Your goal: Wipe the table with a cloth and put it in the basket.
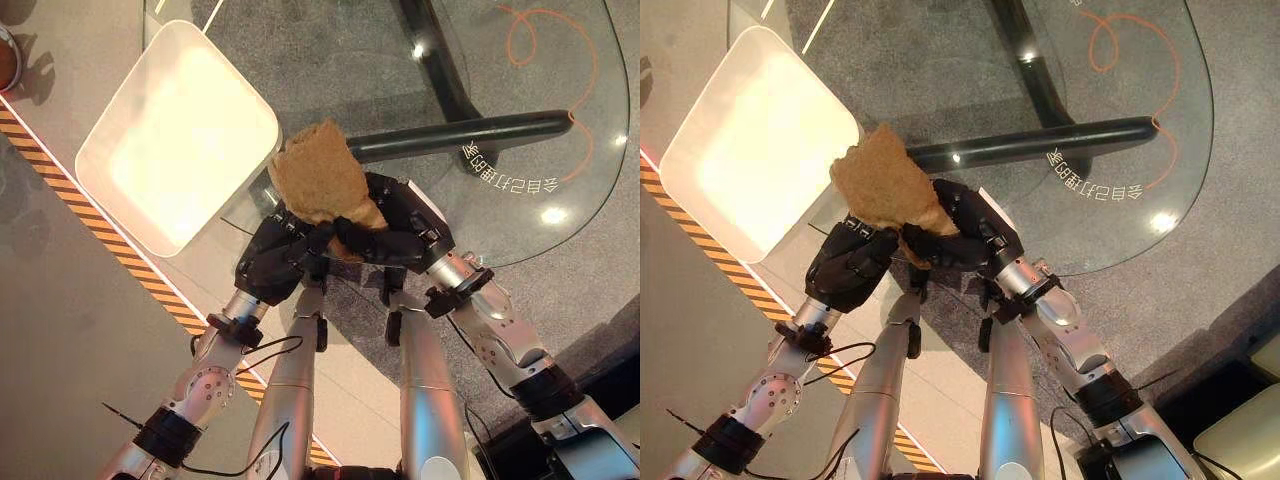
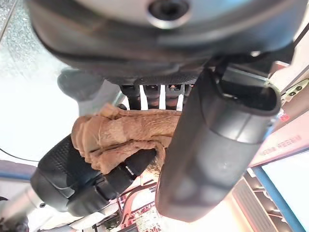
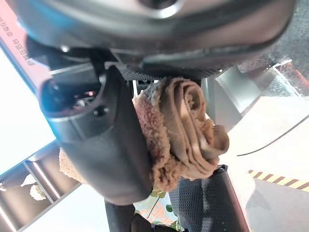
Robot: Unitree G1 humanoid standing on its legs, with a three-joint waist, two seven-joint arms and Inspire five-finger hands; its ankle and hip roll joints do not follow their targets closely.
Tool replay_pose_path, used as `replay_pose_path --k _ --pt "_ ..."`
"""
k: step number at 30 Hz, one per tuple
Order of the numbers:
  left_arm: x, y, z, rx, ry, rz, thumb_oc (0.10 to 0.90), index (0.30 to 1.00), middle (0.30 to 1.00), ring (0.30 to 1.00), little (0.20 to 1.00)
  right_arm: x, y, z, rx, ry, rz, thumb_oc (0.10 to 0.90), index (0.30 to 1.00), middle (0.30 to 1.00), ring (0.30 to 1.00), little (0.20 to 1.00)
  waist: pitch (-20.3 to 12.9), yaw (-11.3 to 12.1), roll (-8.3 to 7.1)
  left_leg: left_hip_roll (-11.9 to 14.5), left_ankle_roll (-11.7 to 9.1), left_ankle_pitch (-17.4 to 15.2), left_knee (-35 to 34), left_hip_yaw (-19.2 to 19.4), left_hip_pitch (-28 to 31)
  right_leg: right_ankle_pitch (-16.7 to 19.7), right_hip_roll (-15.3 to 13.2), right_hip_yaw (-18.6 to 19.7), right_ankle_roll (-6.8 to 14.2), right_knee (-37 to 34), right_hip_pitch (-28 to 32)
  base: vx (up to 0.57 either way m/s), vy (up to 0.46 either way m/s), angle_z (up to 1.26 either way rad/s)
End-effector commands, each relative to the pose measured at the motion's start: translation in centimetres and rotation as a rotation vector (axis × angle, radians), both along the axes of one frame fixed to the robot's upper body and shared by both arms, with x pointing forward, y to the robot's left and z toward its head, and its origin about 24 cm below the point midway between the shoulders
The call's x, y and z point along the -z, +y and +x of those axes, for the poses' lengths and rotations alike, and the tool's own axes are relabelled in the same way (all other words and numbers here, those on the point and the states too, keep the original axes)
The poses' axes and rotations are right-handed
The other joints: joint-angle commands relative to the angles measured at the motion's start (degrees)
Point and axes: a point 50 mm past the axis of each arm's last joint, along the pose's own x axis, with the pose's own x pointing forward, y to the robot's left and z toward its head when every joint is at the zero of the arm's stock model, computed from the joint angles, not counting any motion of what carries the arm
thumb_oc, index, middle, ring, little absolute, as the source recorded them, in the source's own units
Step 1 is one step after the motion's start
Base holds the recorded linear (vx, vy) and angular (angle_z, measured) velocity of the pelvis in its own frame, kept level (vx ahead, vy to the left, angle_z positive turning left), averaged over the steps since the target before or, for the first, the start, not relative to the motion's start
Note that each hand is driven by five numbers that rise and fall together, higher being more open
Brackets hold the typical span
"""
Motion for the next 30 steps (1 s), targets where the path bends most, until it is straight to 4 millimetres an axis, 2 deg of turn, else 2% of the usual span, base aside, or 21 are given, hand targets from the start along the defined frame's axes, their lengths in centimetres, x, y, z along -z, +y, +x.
replay_pose_path --k 1,7,11,20,24,30 --pt "-4.8 -1.3 -1.3 0.063 -0.268 -0.156 0.8 0.9 0.9 0.9 0.9 -3.1 3.9 -3.0 -0.256 -0.194 0.015 0.1 0.3 0.3 0.3 0.2 -1.2 0.3 0.55 -3.5 3.9 -4.8 5.1 2.2 -0.2 9.9 3.0 2.0 1.1 -10.4 0.6 0.0 0.0 0.0" --pt "-4.6 -1.2 -1.6 0.053 -0.263 -0.235 0.8 0.9 0.9 0.9 0.9 -1.9 4.7 -3.3 -0.301 -0.151 -0.067 0.1 0.3 0.3 0.3 0.2 -1.2 0.5 0.59 -3.6 3.8 -4.5 4.7 2.1 -0.3 9.9 2.9 1.8 1.0 -10.8 0.7 0.0 0.0 0.0" --pt "-4.7 -1.1 -1.7 0.073 -0.267 -0.28 0.8 0.9 0.9 0.9 0.9 -1.3 4.2 -3.0 -0.262 -0.13 -0.098 0.1 0.3 0.3 0.3 0.2 -1.2 0.6 0.41 -3.6 3.7 -4.4 4.4 2.2 -0.3 10.0 2.9 1.6 1.0 -11.0 0.8 0.0 0.0 0.0" --pt "-4.8 -0.9 -1.9 0.052 -0.272 -0.246 0.8 0.9 0.9 0.9 0.9 -0.8 3.5 -3.0 -0.233 -0.147 -0.203 0.1 0.3 0.3 0.3 0.2 -1.2 0.4 0.04 -3.7 3.7 -4.1 3.9 1.9 -0.2 10.2 3.2 1.7 1.0 -11.4 0.9 0.0 0.0 0.0" --pt "-4.9 -1.2 -1.9 0.047 -0.255 -0.2 0.8 0.9 0.9 0.9 0.9 -1.3 3.8 -3.5 -0.248 -0.202 -0.248 0.1 0.3 0.3 0.3 0.2 -1.2 0.4 -0.06 -3.8 3.8 -3.9 3.9 1.8 -0.6 10.4 3.1 1.8 1.1 -11.5 0.6 0.0 0.0 0.0" --pt "-4.7 -2.7 -2.0 0.064 -0.225 -0.092 0.8 0.9 0.9 0.9 0.9 -3.2 4.8 -4.4 -0.243 -0.308 -0.171 0.1 0.3 0.3 0.3 0.2 -1.2 0.2 0.0 -3.8 4.1 -3.8 4.1 1.9 -1.2 10.6 3.5 2.3 1.1 -11.3 -0.1 0.0 0.0 0.0"
